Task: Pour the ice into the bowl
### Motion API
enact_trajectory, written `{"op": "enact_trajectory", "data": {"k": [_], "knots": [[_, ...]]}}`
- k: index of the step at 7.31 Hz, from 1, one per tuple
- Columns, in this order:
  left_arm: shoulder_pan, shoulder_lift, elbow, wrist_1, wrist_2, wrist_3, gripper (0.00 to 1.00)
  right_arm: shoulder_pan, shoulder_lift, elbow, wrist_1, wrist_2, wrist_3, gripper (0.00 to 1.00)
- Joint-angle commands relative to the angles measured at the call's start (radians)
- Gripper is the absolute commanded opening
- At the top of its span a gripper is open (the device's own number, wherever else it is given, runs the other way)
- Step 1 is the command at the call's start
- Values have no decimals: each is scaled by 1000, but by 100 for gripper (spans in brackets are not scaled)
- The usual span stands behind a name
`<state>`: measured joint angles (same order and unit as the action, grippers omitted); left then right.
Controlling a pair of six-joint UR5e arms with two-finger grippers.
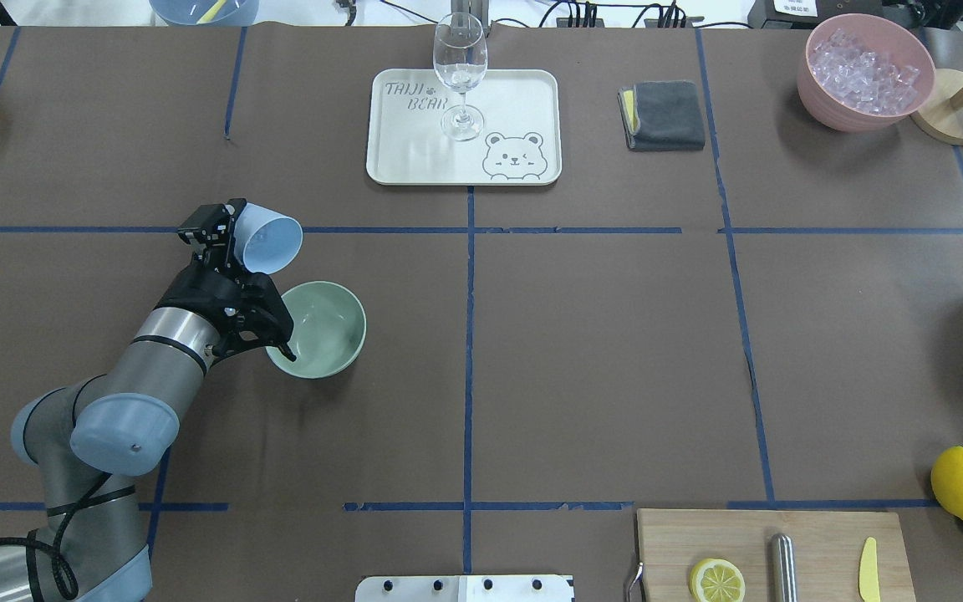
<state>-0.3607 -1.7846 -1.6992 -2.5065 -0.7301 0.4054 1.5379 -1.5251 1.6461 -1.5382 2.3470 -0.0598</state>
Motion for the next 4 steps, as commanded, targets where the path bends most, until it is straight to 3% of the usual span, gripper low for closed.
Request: {"op": "enact_trajectory", "data": {"k": [1, 4], "knots": [[16, -4, 0, 0, 73, 169, 0, 2, -10, 1, 1, 0, 0, 100], [32, 1, -2, -2, 156, 362, 0, 4, -17, 1, 1, 0, -2, 100]]}}
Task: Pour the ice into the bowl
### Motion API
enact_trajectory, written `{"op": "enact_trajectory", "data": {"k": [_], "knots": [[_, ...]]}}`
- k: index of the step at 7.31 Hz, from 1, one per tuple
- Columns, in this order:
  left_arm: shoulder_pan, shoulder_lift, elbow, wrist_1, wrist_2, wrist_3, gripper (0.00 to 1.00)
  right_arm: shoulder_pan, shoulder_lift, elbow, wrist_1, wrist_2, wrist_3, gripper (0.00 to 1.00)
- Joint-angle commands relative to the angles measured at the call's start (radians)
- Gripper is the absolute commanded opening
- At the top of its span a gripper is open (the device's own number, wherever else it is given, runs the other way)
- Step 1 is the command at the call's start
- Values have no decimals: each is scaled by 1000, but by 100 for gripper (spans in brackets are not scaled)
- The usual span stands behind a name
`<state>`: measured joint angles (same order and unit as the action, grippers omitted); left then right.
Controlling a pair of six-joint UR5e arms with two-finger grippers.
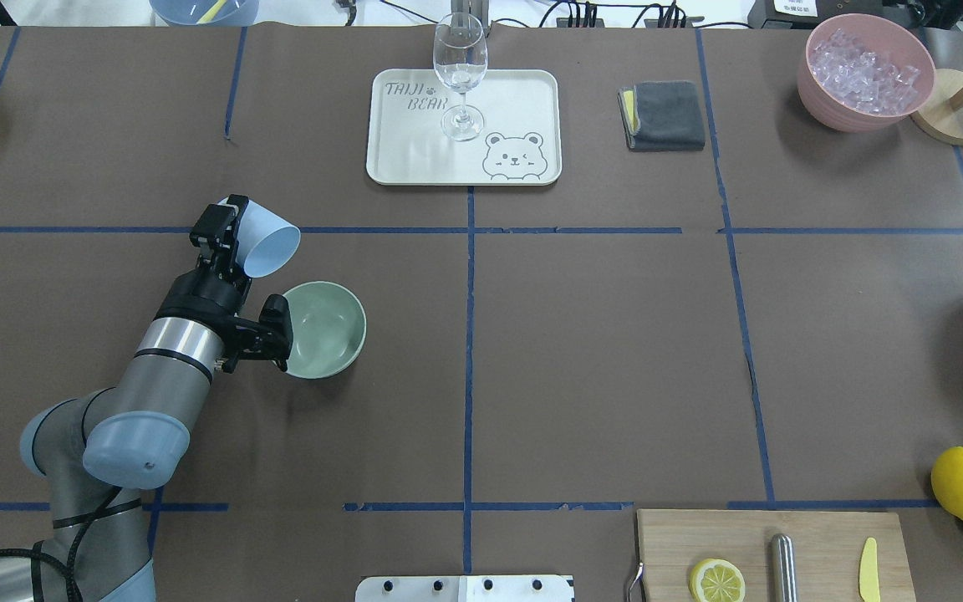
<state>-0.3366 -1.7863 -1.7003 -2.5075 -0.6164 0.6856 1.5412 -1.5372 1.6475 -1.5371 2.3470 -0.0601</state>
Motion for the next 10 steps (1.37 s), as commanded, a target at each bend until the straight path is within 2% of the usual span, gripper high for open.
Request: {"op": "enact_trajectory", "data": {"k": [1, 3, 10], "knots": [[16, 2, -1, -2, 61, 162, 0, 3, -6, 0, 0, 2, -1, 100], [19, 1, -1, -4, 102, 285, 0, 5, -9, 2, 2, 2, 0, 100], [56, 5, -2, -5, 127, 307, 0, 11, -9, 2, 2, 2, 0, 100]]}}
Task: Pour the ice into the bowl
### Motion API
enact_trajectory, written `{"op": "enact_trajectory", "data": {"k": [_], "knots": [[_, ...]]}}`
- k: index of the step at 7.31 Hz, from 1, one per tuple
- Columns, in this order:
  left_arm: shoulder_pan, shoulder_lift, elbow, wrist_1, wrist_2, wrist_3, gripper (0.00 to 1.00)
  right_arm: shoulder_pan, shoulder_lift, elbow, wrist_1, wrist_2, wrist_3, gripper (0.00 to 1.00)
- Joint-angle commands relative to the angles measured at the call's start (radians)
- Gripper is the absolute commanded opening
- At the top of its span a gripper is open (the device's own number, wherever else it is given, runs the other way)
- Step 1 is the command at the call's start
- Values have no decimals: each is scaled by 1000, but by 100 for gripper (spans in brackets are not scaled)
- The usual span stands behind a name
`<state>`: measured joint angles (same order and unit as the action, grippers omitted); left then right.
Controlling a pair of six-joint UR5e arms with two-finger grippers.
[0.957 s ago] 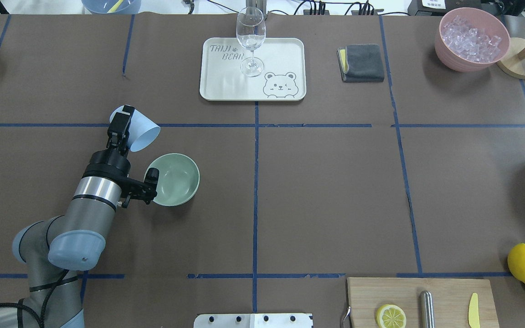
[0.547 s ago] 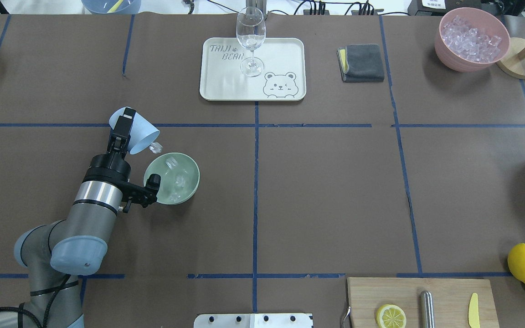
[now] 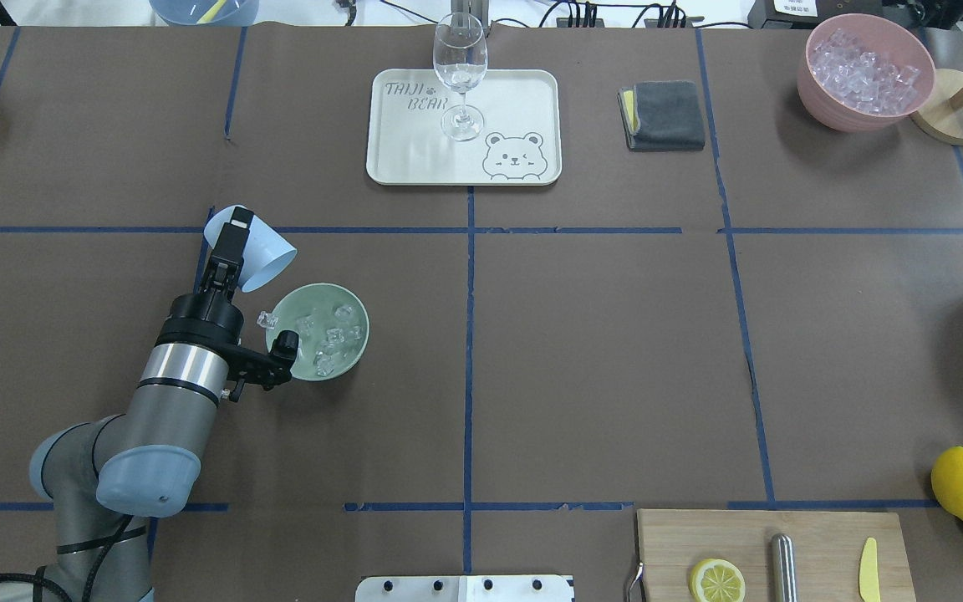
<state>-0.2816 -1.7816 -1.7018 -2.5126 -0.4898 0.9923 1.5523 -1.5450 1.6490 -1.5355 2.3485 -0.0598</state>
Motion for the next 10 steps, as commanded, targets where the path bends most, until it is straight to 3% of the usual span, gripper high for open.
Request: {"op": "enact_trajectory", "data": {"k": [1, 5, 7, 10], "knots": [[1, 1, -1, -2, 0, 0, 0, 0, -1, -2, -2, 0, 0, 100], [-1, 1, -27, -31, -7, 2, 0, 0, -1, -2, -2, 0, 0, 100], [-2, 8, -22, -213, -53, -15, 0, 0, -1, -2, -2, 0, 2, 100], [-5, 28, -21, -331, -130, -452, 0, 0, -10, 0, 0, 6, 2, 100]]}}
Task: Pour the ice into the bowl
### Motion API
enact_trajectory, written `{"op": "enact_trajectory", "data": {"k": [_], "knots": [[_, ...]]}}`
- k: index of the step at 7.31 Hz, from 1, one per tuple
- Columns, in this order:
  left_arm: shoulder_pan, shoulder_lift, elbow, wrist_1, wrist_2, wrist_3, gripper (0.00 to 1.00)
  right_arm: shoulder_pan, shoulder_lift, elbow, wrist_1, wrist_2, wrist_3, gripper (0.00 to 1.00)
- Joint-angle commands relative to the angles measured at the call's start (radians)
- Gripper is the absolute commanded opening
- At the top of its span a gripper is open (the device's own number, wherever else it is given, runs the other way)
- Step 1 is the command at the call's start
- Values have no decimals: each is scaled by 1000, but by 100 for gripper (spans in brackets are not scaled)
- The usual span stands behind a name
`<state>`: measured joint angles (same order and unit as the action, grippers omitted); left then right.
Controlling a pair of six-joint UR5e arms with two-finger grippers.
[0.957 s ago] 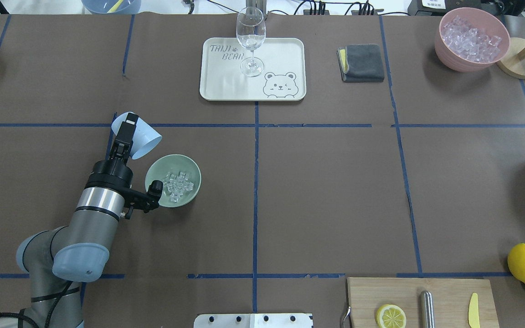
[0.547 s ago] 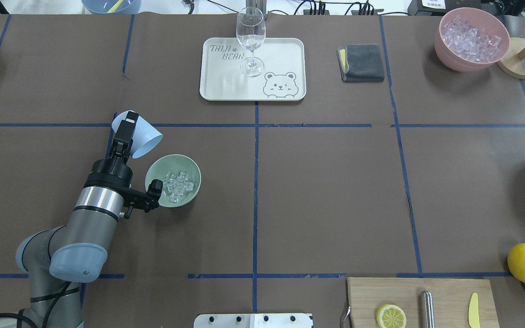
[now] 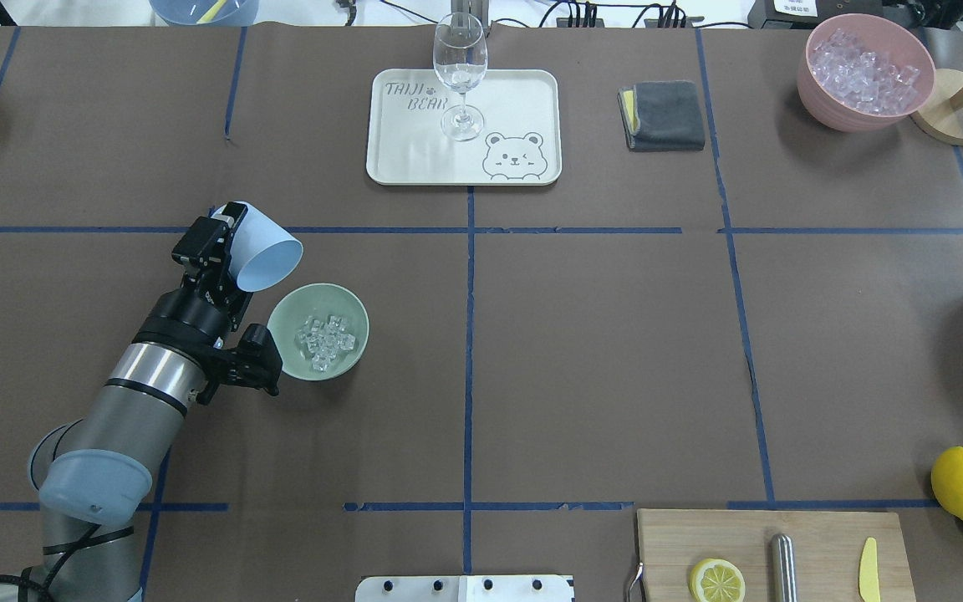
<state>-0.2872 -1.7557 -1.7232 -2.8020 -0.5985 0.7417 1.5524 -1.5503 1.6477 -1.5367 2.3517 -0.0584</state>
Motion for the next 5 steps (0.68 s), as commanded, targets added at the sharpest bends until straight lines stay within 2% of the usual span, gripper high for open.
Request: {"op": "enact_trajectory", "data": {"k": [1, 4, 5], "knots": [[0, 2, 1, -63, -39, -463, 0, 0, -10, 4, 1, 3, 0, 100], [-16, 7, -30, -64, -122, -1056, 0, 2, -13, 8, 1, 3, 0, 100], [-24, 25, -30, -56, -142, -1175, 0, 2, -13, 8, 1, 3, 0, 100]]}}
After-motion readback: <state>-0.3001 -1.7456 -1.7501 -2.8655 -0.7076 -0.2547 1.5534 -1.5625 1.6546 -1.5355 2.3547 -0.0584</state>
